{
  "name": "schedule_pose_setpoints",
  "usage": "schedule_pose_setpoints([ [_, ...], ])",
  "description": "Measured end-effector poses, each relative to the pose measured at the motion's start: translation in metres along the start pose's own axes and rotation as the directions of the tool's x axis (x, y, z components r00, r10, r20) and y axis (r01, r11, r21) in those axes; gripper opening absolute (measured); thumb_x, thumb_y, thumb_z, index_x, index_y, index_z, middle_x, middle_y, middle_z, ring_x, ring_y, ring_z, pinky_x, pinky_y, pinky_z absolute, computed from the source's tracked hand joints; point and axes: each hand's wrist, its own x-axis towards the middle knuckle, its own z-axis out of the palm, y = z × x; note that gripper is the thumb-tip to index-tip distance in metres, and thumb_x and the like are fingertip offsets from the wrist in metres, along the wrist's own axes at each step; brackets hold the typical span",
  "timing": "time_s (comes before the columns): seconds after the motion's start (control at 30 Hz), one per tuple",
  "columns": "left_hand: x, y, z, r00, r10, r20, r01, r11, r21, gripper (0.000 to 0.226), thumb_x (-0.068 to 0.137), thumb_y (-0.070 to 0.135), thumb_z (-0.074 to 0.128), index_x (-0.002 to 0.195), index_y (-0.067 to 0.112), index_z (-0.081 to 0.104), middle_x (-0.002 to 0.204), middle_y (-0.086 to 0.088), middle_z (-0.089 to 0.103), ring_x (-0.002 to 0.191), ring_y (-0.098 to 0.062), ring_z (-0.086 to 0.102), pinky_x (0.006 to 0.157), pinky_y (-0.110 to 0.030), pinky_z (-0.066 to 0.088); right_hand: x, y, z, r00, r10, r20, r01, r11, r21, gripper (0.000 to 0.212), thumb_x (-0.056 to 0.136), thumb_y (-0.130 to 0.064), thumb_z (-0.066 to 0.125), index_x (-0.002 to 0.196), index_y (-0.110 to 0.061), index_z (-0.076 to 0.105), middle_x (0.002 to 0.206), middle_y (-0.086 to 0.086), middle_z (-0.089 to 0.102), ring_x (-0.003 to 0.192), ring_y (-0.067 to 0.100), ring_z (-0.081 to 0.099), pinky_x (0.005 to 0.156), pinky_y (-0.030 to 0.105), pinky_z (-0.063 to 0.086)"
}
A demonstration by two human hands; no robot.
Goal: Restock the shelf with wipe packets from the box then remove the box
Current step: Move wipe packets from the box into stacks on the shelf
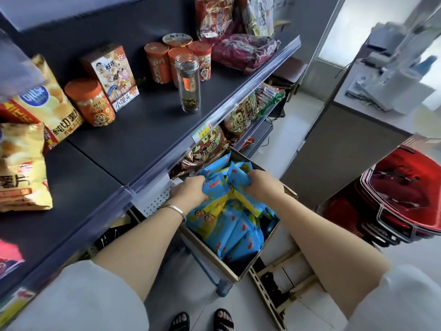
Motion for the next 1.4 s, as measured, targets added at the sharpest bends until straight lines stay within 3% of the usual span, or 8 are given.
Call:
schedule_pose_setpoints([
  [0.23,-0.023,0.001,-0.083,0.960,0.011,-0.281,-0.015,1.000,-0.013,0.021,0.094,0.034,0.050,0.114,0.025,0.046,0.122,-0.003,0.055,0.108,-0.028,0.056,0.075,-0.034,0.038,0.010,0.002,-0.058,0.990,-0.048,-0.135,0.087,0.949,0.301,0.049,0.087,-0.021,0.061,0.134,-0.019,0.047,0.134,0.008,0.052,0.115,0.029,0.055,0.086,0.036,0.046],
  [0.33,-0.040,0.002,-0.113,0.924,0.019,-0.381,-0.014,1.000,0.016,0.018,0.096,0.033,0.048,0.110,0.022,0.045,0.118,-0.002,0.056,0.105,-0.027,0.055,0.072,-0.033,0.036,0.011,-0.010,-0.083,0.976,-0.103,-0.193,0.173,0.905,0.390,0.046,0.087,-0.018,0.064,0.131,-0.015,0.050,0.127,0.012,0.056,0.111,0.030,0.056,0.092,0.042,0.049],
  [0.5,-0.074,-0.006,-0.157,0.863,0.013,-0.504,0.024,0.997,0.067,0.019,0.096,0.034,0.047,0.110,0.023,0.045,0.109,-0.006,0.062,0.096,-0.029,0.059,0.067,-0.032,0.036,0.000,-0.047,-0.112,0.942,-0.196,-0.271,0.303,0.844,0.443,0.038,0.087,-0.017,0.063,0.124,-0.017,0.053,0.112,0.013,0.063,0.094,0.031,0.063,0.079,0.042,0.055],
  [0.73,-0.139,-0.027,-0.220,0.740,0.052,-0.671,0.003,0.997,0.081,0.026,0.095,0.031,0.049,0.118,0.019,0.046,0.111,-0.008,0.061,0.096,-0.032,0.059,0.071,-0.038,0.046,-0.042,-0.109,-0.146,0.818,-0.253,-0.516,0.516,0.719,0.466,0.032,0.091,-0.030,0.058,0.121,-0.023,0.050,0.097,0.005,0.065,0.076,0.026,0.066,0.070,0.049,0.057],
  [0.9,-0.189,-0.026,-0.251,0.651,0.152,-0.743,0.013,0.977,0.211,0.028,0.099,0.030,0.044,0.123,0.018,0.044,0.110,-0.005,0.062,0.096,-0.028,0.059,0.065,-0.033,0.038,-0.086,-0.151,-0.171,0.729,-0.248,-0.638,0.583,0.714,0.389,0.034,0.093,-0.030,0.055,0.124,-0.020,0.048,0.095,0.002,0.061,0.077,0.026,0.063,0.070,0.045,0.055],
  [1.1,-0.251,-0.059,-0.280,0.592,0.168,-0.788,-0.025,0.981,0.190,0.029,0.098,0.030,0.044,0.126,0.022,0.042,0.114,-0.002,0.060,0.096,-0.025,0.058,0.066,-0.033,0.039,-0.142,-0.190,-0.180,0.679,-0.214,-0.702,0.622,0.675,0.396,0.031,0.092,-0.026,0.054,0.122,-0.020,0.050,0.101,0.003,0.064,0.075,0.026,0.064,0.066,0.041,0.055],
  [1.2,-0.285,-0.089,-0.289,0.573,0.145,-0.807,-0.022,0.987,0.162,0.027,0.098,0.031,0.044,0.124,0.023,0.041,0.109,-0.003,0.060,0.086,-0.024,0.056,0.066,-0.034,0.042,-0.168,-0.221,-0.173,0.662,-0.234,-0.712,0.639,0.673,0.373,0.033,0.093,-0.027,0.054,0.125,-0.020,0.049,0.099,0.002,0.061,0.075,0.023,0.060,0.064,0.035,0.050],
  [1.4,-0.358,-0.168,-0.303,0.518,0.039,-0.855,0.050,0.996,0.075,0.026,0.098,0.033,0.044,0.122,0.024,0.042,0.109,-0.001,0.060,0.085,-0.021,0.054,0.066,-0.034,0.041,-0.218,-0.310,-0.152,0.584,-0.354,-0.731,0.764,0.545,0.346,0.029,0.093,-0.027,0.054,0.120,-0.018,0.049,0.095,0.000,0.060,0.078,0.027,0.063,0.069,0.044,0.055],
])
